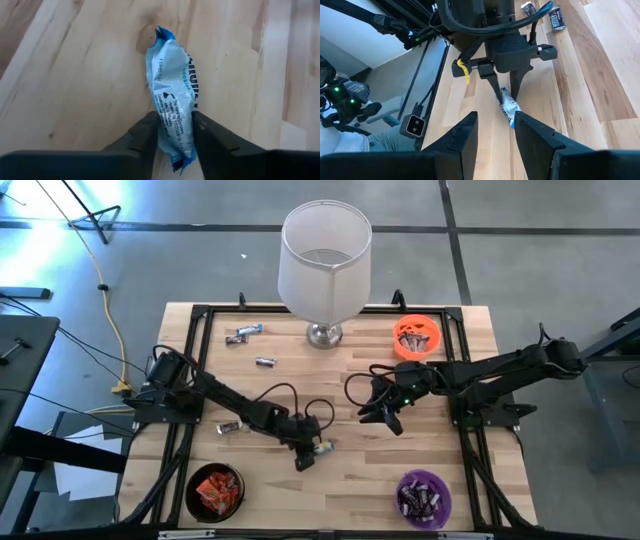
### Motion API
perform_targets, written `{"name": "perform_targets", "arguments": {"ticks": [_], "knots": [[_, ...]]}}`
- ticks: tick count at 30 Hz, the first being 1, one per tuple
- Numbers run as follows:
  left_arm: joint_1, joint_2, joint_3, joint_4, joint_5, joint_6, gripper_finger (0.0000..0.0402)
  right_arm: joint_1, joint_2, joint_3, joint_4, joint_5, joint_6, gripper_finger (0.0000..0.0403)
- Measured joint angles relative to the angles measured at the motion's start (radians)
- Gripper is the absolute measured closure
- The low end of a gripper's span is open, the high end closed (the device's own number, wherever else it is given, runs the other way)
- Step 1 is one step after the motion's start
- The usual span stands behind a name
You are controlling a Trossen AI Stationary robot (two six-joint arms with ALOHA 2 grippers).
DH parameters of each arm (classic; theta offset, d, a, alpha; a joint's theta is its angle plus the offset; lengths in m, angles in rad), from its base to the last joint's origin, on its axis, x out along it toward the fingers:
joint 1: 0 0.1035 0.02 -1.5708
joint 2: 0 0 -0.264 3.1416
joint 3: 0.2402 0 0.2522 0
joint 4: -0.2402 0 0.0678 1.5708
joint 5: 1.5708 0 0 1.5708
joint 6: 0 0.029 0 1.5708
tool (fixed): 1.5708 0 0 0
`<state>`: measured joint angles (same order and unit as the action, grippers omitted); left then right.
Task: Sort candy
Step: Put the white chocolate bar into the orange bucket
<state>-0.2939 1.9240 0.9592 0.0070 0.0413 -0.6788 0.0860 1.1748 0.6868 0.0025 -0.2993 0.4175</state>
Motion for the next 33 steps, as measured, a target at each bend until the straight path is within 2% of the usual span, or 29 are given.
{"name": "perform_targets", "arguments": {"ticks": [5,12,17,19,23,29,33], "knots": [[0.002,0.002,-0.001,-0.002,0.013,-0.035,0.0382,0.0,0.0,0.0,0.0,0.0,0.0,0.0279],[-0.003,-0.03,-0.005,0.012,0.016,-0.081,0.0394,0.0,0.0,0.0,-0.006,0.001,0.009,0.0279],[-0.008,-0.128,-0.006,0.05,-0.006,-0.076,0.0396,0.0,0.0,0.0,-0.016,0.008,0.008,0.0279],[-0.012,-0.179,-0.005,0.048,-0.06,-0.051,0.0396,0.0,0.0,0.0,-0.014,0.019,0.002,0.0279],[-0.018,-0.271,-0.007,0.055,-0.207,0.024,0.0397,0.0,0.0,0.0,0.003,0.107,-0.026,0.0279],[-0.052,-0.396,-0.005,0.074,-0.548,0.229,0.0398,0.0,0.0,0.0,0.181,0.143,-0.088,0.0279],[-0.067,-0.435,-0.005,0.12,-0.784,0.347,0.0398,0.002,0.0,0.0,0.326,0.185,-0.147,0.0279]]}}
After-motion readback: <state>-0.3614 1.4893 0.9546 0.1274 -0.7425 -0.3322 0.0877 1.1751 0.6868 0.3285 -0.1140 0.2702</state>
